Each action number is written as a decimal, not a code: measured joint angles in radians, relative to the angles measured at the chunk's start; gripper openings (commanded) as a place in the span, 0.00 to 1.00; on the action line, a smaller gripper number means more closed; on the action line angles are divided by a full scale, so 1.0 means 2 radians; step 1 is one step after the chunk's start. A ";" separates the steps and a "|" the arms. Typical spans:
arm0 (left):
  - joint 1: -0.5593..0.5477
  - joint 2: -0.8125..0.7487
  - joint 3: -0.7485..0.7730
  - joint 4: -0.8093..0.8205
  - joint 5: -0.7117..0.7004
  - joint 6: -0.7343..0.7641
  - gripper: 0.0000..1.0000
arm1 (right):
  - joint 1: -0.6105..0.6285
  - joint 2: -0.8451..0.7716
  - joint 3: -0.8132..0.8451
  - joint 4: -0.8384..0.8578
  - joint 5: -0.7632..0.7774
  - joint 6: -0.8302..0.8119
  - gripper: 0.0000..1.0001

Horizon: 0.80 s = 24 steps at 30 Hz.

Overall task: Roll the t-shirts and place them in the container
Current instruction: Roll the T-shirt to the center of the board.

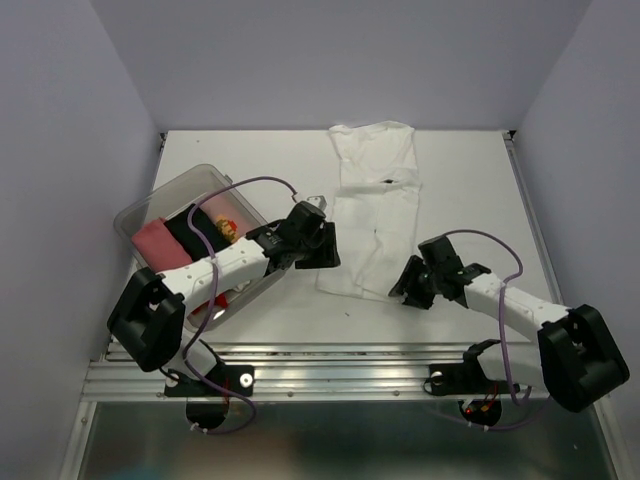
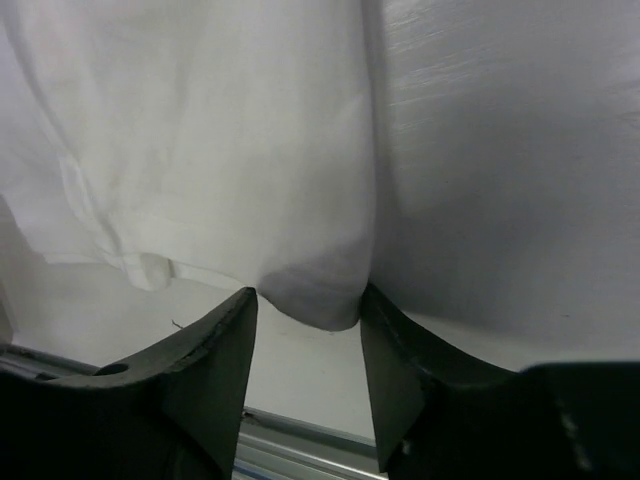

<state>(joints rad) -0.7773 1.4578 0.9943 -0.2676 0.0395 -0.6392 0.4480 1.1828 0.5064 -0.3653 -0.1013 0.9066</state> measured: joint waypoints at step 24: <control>-0.038 -0.017 -0.089 0.034 0.050 -0.057 0.65 | -0.001 -0.049 -0.034 -0.030 0.033 0.007 0.01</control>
<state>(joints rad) -0.8528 1.4235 0.8173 -0.2005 0.1398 -0.7532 0.4465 1.0847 0.4385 -0.4259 -0.0345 0.9211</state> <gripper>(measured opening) 0.652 0.039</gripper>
